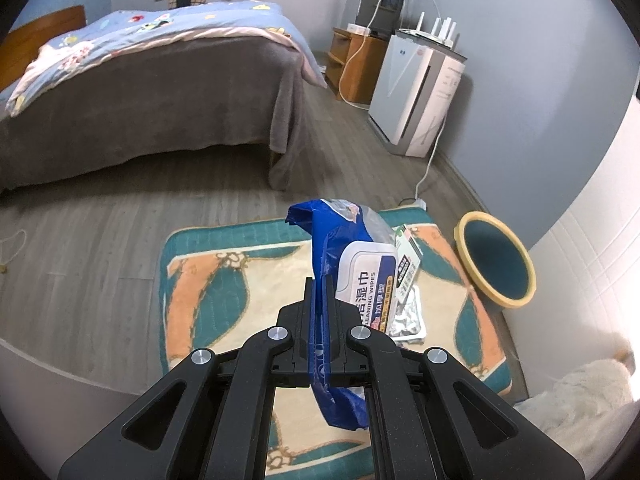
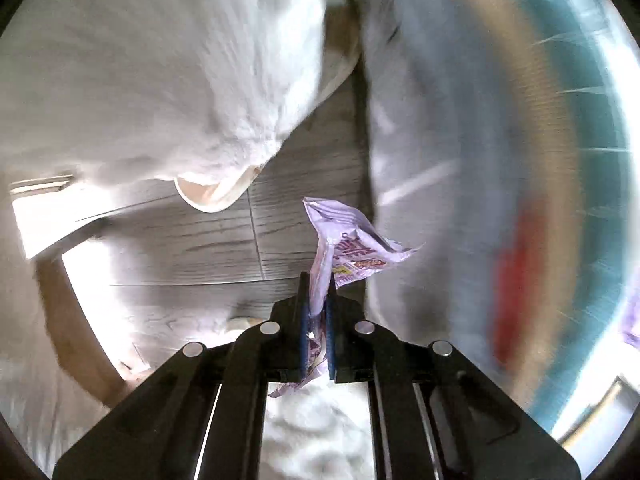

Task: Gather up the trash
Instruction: 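Lift the pink wrapper with the right tool while the left holds the wipes pack, then drop the pink wrapper into the wastebasket with the right tool while the left drops the wipes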

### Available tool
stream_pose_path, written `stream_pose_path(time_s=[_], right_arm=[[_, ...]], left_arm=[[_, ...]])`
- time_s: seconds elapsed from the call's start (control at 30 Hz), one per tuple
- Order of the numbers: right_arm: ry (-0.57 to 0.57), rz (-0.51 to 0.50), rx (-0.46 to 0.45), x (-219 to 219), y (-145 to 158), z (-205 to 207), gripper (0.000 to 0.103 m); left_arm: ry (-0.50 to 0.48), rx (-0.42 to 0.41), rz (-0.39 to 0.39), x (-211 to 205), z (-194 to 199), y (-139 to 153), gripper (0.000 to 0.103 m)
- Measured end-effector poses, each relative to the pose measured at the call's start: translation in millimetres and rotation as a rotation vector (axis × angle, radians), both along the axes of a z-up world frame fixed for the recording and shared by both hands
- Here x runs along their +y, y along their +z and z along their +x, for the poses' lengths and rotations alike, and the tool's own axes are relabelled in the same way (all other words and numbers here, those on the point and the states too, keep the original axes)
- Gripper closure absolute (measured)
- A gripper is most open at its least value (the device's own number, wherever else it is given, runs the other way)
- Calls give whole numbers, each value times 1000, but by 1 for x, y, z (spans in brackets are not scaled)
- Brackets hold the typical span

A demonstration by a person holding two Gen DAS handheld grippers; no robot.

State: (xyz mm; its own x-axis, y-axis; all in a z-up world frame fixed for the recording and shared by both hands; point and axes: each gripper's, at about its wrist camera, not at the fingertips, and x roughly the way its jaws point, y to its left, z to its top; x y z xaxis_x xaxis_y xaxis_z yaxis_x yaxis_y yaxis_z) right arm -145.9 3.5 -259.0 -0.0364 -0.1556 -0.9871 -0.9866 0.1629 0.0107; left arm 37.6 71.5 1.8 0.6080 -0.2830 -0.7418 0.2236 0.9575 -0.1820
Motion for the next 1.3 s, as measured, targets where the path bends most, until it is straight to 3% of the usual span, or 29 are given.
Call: stream_pose_path(time_s=[0.27,0.33,0.53,0.63,0.9,1.07,1.3], right_arm=[[-185,281,-148,-24,123,26,97],[-236,340,-195,-29,140,25,97],[-392,418,-317,-53,159,51,97],[-458,437,-378,-77,191,78,97],[-654,478,-554,-137,227,148,97],[-782,469,-647,-174,232,192,97],[-1047,475,-666,-249,224,238,97]], left_arm=[[-7,27,50,-15,4,-10,100],[-12,30,65,-20,4,-12,100],[-26,32,106,-33,6,-15,100],[-28,30,116,-40,6,-16,100],[-48,41,146,-54,11,-22,100],[-56,40,155,-64,13,-26,100],[-81,20,108,-91,18,-25,100]])
